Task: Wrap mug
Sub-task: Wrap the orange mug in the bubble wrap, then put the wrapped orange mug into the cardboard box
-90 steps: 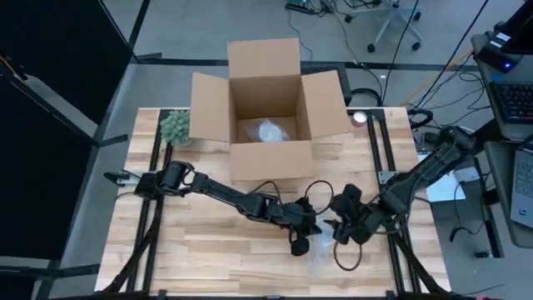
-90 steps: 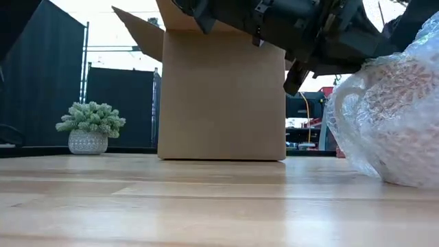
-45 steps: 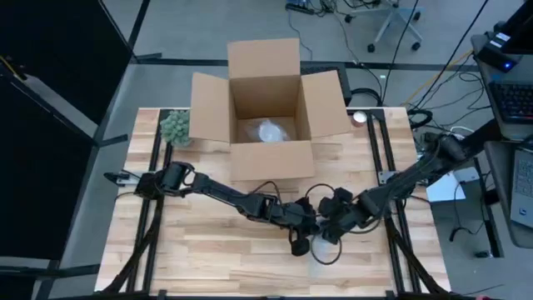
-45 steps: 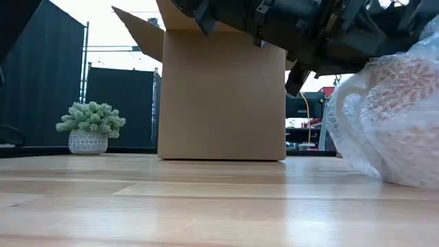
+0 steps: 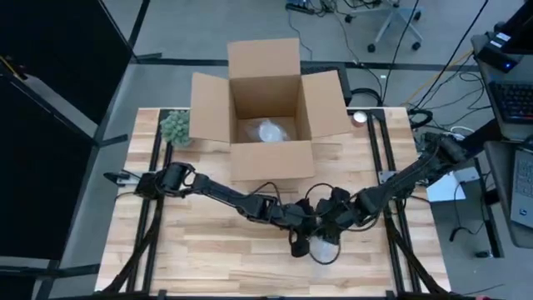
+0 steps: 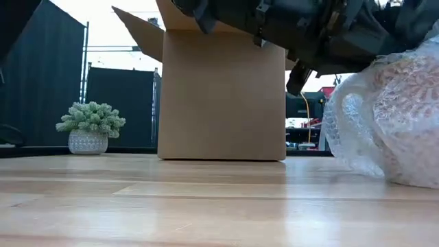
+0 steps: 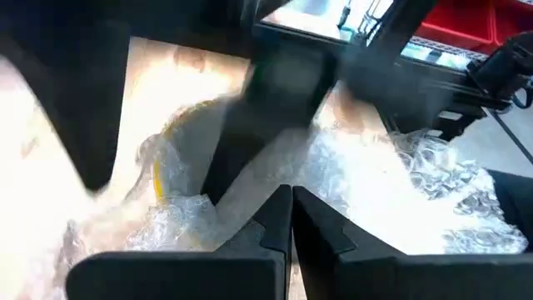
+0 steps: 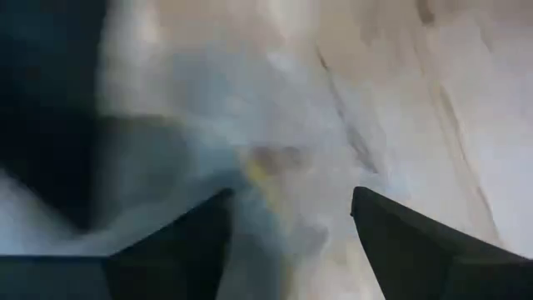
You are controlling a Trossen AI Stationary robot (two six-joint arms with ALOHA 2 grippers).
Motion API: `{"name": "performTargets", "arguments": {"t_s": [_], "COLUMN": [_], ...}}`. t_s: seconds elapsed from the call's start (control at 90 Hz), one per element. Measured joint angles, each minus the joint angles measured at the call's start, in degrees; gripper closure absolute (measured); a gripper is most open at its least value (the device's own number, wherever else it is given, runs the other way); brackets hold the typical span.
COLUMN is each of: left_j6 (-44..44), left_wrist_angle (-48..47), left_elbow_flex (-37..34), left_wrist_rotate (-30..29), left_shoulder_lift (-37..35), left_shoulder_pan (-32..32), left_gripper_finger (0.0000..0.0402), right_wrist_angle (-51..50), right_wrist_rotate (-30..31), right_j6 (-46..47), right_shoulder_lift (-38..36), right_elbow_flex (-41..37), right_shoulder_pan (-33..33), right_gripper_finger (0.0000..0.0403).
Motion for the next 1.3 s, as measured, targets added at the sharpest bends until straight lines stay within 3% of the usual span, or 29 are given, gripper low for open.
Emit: {"name": "performTargets", "arguments": {"t_s": [0.333, 0.633, 0.922, 1.056, 1.3], "left_j6": [-0.04, -0.02, 0.02, 0.15, 0.15], "left_wrist_angle": [-0.03, -0.08, -0.11, -0.11, -0.13], "left_elbow_flex": [0.0, 0.0, 0.0, 0.0, 0.0], "left_wrist_rotate": [-0.15, -0.22, -0.24, -0.24, -0.24], "left_shoulder_lift": [0.0, 0.0, 0.0, 0.0, 0.0], "left_shoulder_pan": [0.0, 0.0, 0.06, 0.11, 0.11], "left_gripper_finger": [0.0402, 0.0402, 0.0402, 0.0402, 0.0402], "right_wrist_angle": [-5.4, -5.27, 0.15, 5.13, 6.79], "right_wrist_rotate": [0.09, 0.06, -0.08, 0.28, -2.91], "right_j6": [-0.41, -4.02, -14.63, -18.03, -24.02], "right_shoulder_lift": [-13.7, -13.61, -13.65, -11.01, 1.98], "right_elbow_flex": [0.02, 0.04, 0.11, 0.26, 0.24], "right_shoulder_pan": [3.95, 7.94, 11.21, 11.12, 11.17], "right_gripper_finger": [0.0172, 0.0172, 0.0172, 0.0172, 0.0172]}}
